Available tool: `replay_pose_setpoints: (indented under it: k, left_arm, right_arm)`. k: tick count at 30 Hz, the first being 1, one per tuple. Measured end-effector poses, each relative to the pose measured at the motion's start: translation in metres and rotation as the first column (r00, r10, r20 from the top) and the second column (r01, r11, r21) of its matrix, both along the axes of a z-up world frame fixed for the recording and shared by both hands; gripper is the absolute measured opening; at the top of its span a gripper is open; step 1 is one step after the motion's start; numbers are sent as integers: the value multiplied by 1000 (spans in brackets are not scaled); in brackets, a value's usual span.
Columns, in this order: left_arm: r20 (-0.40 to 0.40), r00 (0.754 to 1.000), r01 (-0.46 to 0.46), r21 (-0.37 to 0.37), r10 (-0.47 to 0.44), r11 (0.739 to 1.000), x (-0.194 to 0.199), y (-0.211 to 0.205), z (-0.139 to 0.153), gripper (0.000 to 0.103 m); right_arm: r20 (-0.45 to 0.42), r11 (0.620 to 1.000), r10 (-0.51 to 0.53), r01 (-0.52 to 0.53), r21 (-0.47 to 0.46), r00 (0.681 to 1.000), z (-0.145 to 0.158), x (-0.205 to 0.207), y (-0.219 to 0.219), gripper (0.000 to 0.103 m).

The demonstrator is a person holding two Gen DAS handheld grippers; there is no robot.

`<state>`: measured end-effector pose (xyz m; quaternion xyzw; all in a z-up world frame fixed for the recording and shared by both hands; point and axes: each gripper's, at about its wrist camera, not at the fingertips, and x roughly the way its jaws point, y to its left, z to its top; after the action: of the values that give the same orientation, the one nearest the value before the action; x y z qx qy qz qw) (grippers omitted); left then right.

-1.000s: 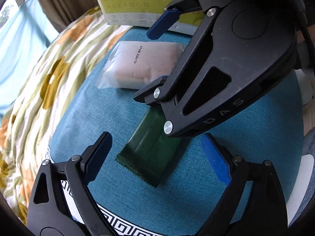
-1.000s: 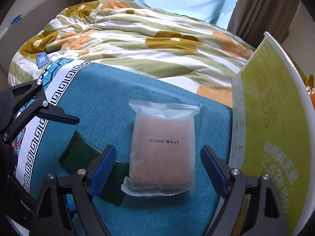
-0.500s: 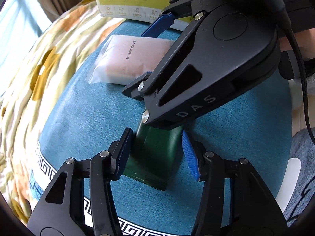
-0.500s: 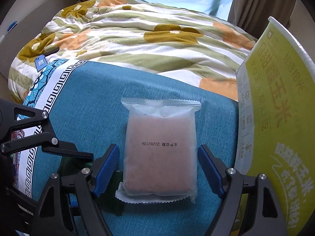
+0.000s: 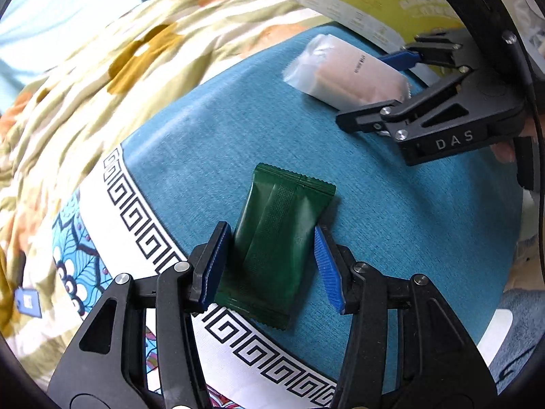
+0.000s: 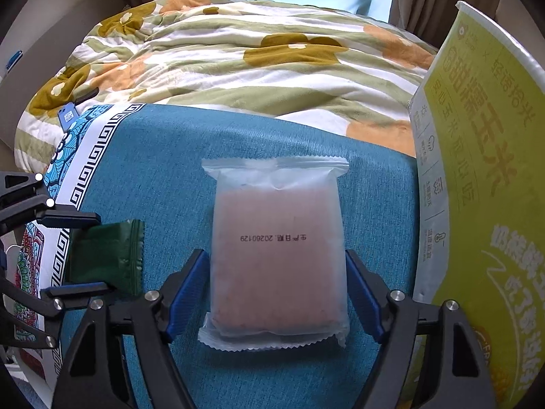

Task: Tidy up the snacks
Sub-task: 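Carry both packs over the cardboard box and open both tools to drop them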

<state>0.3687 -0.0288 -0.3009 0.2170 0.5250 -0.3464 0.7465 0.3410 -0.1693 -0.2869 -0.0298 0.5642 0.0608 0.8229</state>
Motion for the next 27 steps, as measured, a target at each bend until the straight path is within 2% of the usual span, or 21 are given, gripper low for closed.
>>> replay_pose_setpoints:
  k: [3, 5, 8, 13, 19, 23, 27]
  left_arm:
    - [-21, 996, -92, -48, 91, 995, 7, 9, -2, 46]
    - [-23, 990, -139, -66, 138, 988, -1, 16, 1, 46]
    - [-22, 983, -184, -78, 183, 980, -2, 27, 3, 46]
    - [-26, 974, -226, -103, 224, 969, 0, 36, 13, 46]
    - [34, 964, -256, -165, 265, 952, -13, 49, 67, 46]
    - [112, 955, -246, -209, 273, 946, -24, 46, 118, 46]
    - [140, 954, -219, -283, 266, 934, -37, 28, 169, 46]
  right_arm:
    - [4, 1000, -15, 15, 1, 1000, 0, 1, -1, 73]
    - [12, 1000, -24, 24, -12, 1000, 1, 0, 0, 66]
    - [25, 999, -11, 12, -32, 1000, 3, -3, 3, 60]
    - [32, 999, -6, 7, -38, 999, 5, -7, 9, 58]
    - [98, 999, -33, 33, 2, 995, 36, -21, 20, 58]
    - [147, 996, -77, 71, 45, 986, 74, -35, 22, 58]
    - [191, 988, -138, 122, 93, 972, 119, -56, 14, 58]
